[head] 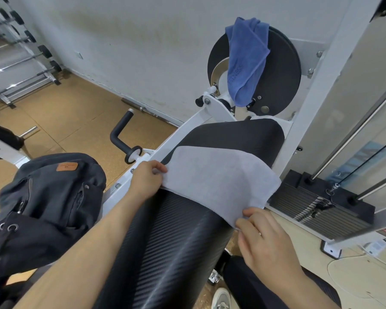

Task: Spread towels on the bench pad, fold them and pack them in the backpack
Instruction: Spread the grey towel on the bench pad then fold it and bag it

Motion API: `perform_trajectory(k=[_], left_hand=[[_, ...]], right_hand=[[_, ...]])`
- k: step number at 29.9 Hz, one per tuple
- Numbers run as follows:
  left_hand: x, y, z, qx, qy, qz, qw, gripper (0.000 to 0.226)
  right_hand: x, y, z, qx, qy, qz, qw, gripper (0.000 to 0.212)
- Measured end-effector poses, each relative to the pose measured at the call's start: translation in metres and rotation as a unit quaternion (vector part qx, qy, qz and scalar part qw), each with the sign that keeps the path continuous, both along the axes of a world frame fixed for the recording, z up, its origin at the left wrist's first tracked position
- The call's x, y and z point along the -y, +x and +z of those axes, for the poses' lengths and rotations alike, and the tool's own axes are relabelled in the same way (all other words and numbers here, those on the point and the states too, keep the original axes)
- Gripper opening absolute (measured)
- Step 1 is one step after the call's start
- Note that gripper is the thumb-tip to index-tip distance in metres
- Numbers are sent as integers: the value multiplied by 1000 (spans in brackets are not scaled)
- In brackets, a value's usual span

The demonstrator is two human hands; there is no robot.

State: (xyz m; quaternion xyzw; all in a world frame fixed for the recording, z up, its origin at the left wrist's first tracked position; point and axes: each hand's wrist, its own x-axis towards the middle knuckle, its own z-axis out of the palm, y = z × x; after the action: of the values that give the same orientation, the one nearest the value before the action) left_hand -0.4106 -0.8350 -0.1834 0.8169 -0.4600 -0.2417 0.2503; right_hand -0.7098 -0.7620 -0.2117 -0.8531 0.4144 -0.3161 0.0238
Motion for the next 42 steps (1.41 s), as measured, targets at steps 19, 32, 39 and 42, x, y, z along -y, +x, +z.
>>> perform_trajectory(k=[19, 32, 39, 42], left_hand=[[-39, 9, 21, 80, -41, -343, 935, 38], [-30, -4, 16, 217, -156, -332, 904, 13], [-35, -23, 96, 119, -190, -235, 946, 12], [-38, -28, 146, 60, -109, -250, 960, 24]], right_hand=[[3, 16, 14, -11, 6, -51, 999, 35], [49, 6, 97, 90, 383, -91, 915, 30], [77, -13, 149, 284, 366, -81, 883, 21], [82, -17, 163, 359, 322, -90, 871, 21]])
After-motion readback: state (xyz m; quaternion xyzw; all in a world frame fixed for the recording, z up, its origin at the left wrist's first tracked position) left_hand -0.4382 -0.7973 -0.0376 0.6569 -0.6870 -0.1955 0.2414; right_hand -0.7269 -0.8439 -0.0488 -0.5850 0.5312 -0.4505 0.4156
